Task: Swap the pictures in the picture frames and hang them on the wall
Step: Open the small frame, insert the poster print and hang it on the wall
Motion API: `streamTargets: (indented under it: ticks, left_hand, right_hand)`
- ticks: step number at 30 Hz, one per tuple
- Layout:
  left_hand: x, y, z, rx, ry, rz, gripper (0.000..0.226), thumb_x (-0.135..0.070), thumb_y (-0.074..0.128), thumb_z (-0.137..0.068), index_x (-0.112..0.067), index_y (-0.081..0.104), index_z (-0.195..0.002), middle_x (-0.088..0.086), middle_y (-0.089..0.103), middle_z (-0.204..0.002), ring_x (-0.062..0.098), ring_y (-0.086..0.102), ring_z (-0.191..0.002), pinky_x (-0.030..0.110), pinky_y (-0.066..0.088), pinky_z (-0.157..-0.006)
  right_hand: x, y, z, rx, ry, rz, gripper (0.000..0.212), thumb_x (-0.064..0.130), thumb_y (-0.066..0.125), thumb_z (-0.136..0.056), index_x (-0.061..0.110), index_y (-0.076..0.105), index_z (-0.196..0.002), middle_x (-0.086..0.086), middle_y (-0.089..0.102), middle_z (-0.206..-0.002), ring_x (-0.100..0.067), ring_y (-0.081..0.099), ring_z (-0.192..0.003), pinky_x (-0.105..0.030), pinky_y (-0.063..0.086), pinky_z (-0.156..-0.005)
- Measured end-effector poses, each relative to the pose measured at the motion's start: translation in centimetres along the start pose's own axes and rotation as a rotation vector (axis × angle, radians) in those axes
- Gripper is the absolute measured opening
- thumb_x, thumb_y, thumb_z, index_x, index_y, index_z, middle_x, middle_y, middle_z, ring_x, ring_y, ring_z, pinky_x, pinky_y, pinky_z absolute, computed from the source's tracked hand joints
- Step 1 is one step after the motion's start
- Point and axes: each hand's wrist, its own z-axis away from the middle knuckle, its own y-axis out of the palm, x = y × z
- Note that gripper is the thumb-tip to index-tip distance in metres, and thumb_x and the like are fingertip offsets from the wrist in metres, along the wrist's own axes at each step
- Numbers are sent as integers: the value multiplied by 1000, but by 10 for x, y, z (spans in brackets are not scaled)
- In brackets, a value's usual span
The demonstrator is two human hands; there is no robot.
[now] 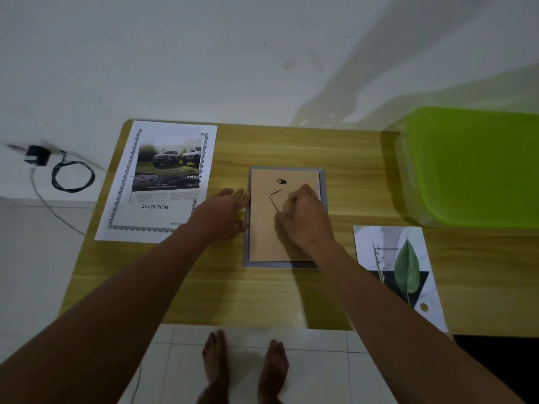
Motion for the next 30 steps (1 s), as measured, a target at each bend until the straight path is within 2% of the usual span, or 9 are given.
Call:
streamTargets:
  ticks: [7,11,17,22,27,30]
  left_hand:
    - [1,0,0,16,-18,36,75,-38,60,-91,-24,21,-153,-6,17,-161,18,13,-148,40,27,-114]
    - [2,0,-2,25,-19,31,75,-39,60,-91,-24,20,-153,-6,16,-161,19,12,-148,41,26,-115]
    - [1,-1,-1,20,-12,-2,73,-39,57,-93,-25,19,-153,-5,16,-161,20,12,-148,42,28,-114]
    - [2,1,-3,18,1,-20,73,-42,56,-93,-25,18,-153,-4,17,-161,22,14,-148,43,30,-113]
    - [4,3,-5,35,14,-62,75,-44,55,-93,-24,17,-154,-2,17,-161,23,14,-147,41,29,-113]
    - [4,4,-6,38,0,-46,75,-45,55,-93,-24,16,-154,-3,16,-161,23,14,-148,41,28,-113]
  right_hand:
    - [1,1,-1,-33,-22,28,45,23,70,-88,6,50,-125,-11,38,-146,-26,49,-126,-41,48,-99]
    - [-1,1,4,-16,-49,108,41,28,67,-90,7,52,-122,-8,44,-136,-24,52,-119,-36,49,-92]
    - [2,-5,2,-21,-71,253,33,32,62,-92,6,56,-112,-9,57,-115,-24,55,-110,-30,43,-78]
    - [7,-3,3,-32,-57,374,47,40,62,-90,3,54,-119,-14,57,-119,-29,53,-112,-39,50,-87]
    - [-1,-4,1,-6,-133,350,44,37,62,-92,6,51,-122,-13,54,-122,-30,51,-116,-39,49,-91]
    - [-10,-2,5,-23,-208,340,41,41,64,-92,10,53,-116,-10,55,-116,-28,53,-111,-38,48,-89]
